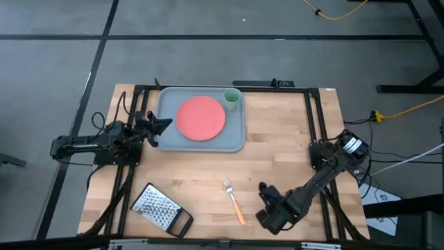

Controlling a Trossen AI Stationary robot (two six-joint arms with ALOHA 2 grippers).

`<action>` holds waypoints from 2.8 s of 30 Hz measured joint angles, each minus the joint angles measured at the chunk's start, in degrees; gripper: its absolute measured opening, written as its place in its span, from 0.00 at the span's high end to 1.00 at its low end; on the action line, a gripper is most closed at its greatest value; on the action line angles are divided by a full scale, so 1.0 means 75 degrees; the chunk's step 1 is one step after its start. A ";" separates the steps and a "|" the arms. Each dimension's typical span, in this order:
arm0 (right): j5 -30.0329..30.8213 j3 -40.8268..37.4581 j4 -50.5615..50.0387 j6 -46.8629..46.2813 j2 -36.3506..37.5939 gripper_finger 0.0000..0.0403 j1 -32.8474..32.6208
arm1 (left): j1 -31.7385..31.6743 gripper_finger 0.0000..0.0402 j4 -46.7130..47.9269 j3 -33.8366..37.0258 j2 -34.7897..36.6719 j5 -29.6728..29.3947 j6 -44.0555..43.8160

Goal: Pick and place plate/cup/fork/spoon on tray
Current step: Put the black spoon on the gray serving tray beside the pink plate

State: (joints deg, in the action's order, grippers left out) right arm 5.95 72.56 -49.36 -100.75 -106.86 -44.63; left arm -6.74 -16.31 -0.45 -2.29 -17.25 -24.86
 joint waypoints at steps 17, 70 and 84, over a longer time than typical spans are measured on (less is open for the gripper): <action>0.0666 -0.0949 0.0584 -0.0906 0.0027 0.78 0.0174 | 0.0002 1.00 0.0002 0.0003 0.0000 -0.0424 -0.0003; 0.0633 -0.0963 0.0314 -0.0846 -0.0346 0.81 0.0182 | 0.0001 1.00 0.0019 0.0001 -0.0003 -0.0415 -0.0003; 0.0621 -0.0965 0.0350 -0.0909 -0.0355 0.84 0.0182 | 0.0003 1.00 0.0018 0.0001 -0.0003 -0.0415 -0.0003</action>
State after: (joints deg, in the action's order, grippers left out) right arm 10.61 65.32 -46.73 -107.57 -109.51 -43.27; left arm -6.72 -16.17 -0.44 -2.31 -20.36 -24.88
